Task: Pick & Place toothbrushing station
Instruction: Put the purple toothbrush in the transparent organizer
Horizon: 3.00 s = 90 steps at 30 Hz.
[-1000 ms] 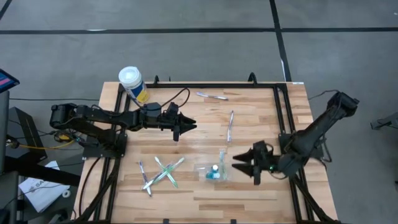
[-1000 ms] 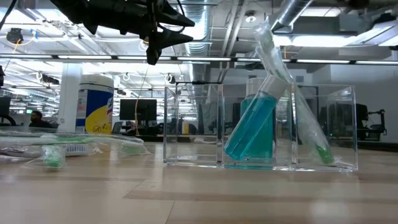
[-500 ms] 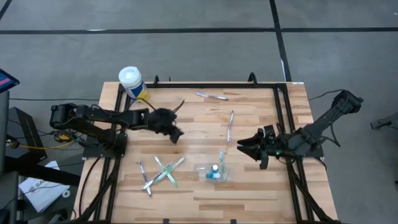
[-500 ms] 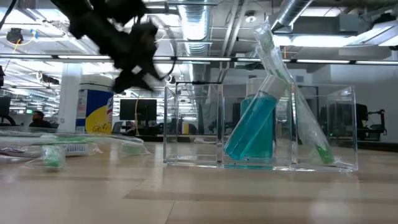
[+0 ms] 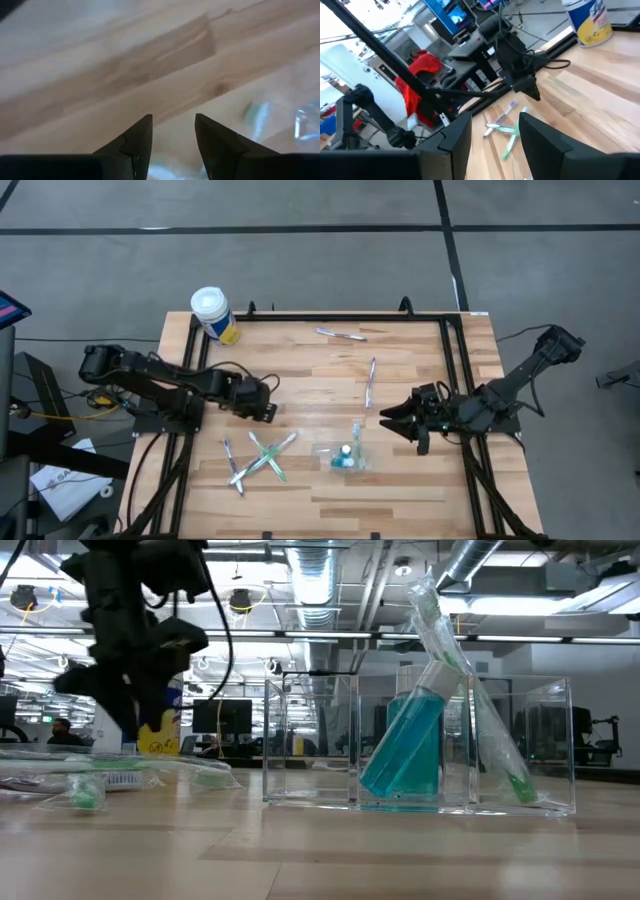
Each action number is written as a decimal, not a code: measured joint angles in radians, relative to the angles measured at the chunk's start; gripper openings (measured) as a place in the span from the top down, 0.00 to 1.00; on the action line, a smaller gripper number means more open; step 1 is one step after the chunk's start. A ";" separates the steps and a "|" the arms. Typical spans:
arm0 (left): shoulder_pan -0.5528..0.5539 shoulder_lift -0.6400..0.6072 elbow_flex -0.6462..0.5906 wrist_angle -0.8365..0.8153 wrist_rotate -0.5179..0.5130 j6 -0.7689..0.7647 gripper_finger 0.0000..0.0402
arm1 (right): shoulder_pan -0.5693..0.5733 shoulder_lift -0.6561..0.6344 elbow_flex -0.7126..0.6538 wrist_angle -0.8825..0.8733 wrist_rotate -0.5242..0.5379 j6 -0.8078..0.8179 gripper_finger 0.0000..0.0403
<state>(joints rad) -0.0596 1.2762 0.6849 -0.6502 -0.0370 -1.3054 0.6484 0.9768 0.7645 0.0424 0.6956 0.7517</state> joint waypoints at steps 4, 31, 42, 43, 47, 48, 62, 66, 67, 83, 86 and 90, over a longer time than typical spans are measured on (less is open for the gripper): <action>-0.074 0.000 0.000 -0.067 -0.031 -0.187 0.64 | 0.014 0.024 -0.001 -0.006 -0.019 0.001 0.62; -0.518 -0.108 -0.010 -0.348 -0.184 -0.847 0.64 | 0.014 0.136 0.000 0.029 -0.072 0.085 0.61; -0.513 0.015 -0.037 -0.215 -0.016 -0.806 0.68 | -0.027 0.136 0.000 0.114 -0.151 0.079 0.62; -0.512 0.015 -0.055 -0.186 -0.016 -0.820 0.68 | -0.031 0.136 0.000 0.117 -0.155 0.079 0.62; -0.518 0.013 -0.139 -0.031 -0.007 -0.865 0.72 | -0.037 0.136 0.000 0.125 -0.178 0.079 0.62; -0.518 0.013 -0.158 -0.005 -0.006 -0.876 0.72 | -0.037 0.136 0.000 0.126 -0.178 0.079 0.63; -0.517 -0.025 -0.209 0.044 -0.122 -0.765 0.96 | -0.063 0.136 0.000 0.131 -0.177 0.086 0.67; -0.513 -0.114 -0.215 0.021 -0.287 -0.763 0.98 | -0.076 0.136 0.000 0.132 -0.182 0.087 0.67; -0.511 -0.143 -0.213 0.021 -0.319 -0.762 0.98 | -0.079 0.136 0.000 0.132 -0.192 0.087 0.67; -0.471 -0.575 -0.211 0.078 -0.754 -0.348 0.98 | -0.097 0.136 0.000 0.131 -0.227 0.093 0.68; -0.460 -0.588 -0.211 0.180 -0.782 -0.165 0.98 | -0.097 0.136 0.000 0.131 -0.227 0.095 0.68; -0.436 -0.587 -0.211 0.476 -0.844 0.155 0.98 | -0.101 0.136 0.000 0.134 -0.227 0.095 0.68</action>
<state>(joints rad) -0.4961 0.6891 0.4736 -0.1744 -0.8812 -1.1503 0.5469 1.1126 0.7643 0.1759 0.4688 0.8463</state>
